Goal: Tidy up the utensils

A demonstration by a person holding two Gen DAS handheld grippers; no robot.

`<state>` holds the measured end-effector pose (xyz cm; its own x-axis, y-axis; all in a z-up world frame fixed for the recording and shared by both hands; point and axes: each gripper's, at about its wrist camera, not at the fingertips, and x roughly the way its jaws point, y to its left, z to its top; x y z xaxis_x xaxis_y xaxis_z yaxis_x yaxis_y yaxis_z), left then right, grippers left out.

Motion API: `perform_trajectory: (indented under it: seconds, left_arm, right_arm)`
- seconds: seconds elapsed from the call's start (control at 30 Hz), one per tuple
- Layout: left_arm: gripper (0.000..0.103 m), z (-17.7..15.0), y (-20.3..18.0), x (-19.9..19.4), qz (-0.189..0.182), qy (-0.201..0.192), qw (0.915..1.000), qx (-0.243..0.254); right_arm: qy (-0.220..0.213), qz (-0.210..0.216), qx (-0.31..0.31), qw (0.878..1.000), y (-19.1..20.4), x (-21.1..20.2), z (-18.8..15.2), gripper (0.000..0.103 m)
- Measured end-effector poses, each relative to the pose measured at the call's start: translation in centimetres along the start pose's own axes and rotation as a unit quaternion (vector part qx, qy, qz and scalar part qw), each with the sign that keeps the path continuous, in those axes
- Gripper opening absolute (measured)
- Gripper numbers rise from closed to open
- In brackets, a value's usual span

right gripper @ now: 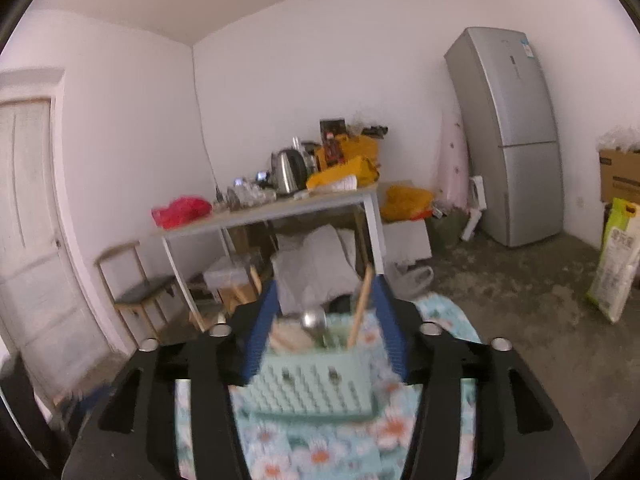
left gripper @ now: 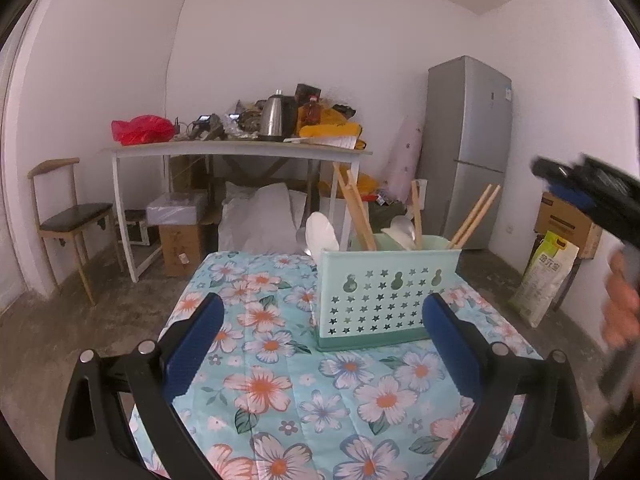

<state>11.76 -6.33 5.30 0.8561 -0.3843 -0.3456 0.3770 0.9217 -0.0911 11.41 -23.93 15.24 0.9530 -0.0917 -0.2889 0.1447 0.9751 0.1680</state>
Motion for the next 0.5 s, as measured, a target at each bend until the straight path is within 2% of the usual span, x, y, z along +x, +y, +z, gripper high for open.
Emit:
perform_trajectory:
  seconds: [0.07,0.17,0.33,0.5]
  left_arm:
    - [0.097,-0.1,-0.3,0.5,0.017,0.013,0.9998,0.007]
    - [0.097,-0.5,-0.4,1.1,0.042,0.030,0.9986,0.012]
    - [0.097,-1.1,-0.1,1.9,0.100,0.060,0.9931,0.004]
    - [0.097,-1.8,0.3,2.3,0.170,0.075,0.9826,0.008]
  right_arm:
    - [0.024,-0.030,-0.021,0.999,1.0,-0.1,-1.7,0.072]
    - [0.064,-0.086,-0.053,0.993,2.3,0.7,-4.6,0.084]
    - [0.110,-0.143,-0.063,0.982,2.7,2.0,-8.1,0.093]
    - [0.123,-0.168,-0.079,0.975,2.9,2.1,-9.3,0.095]
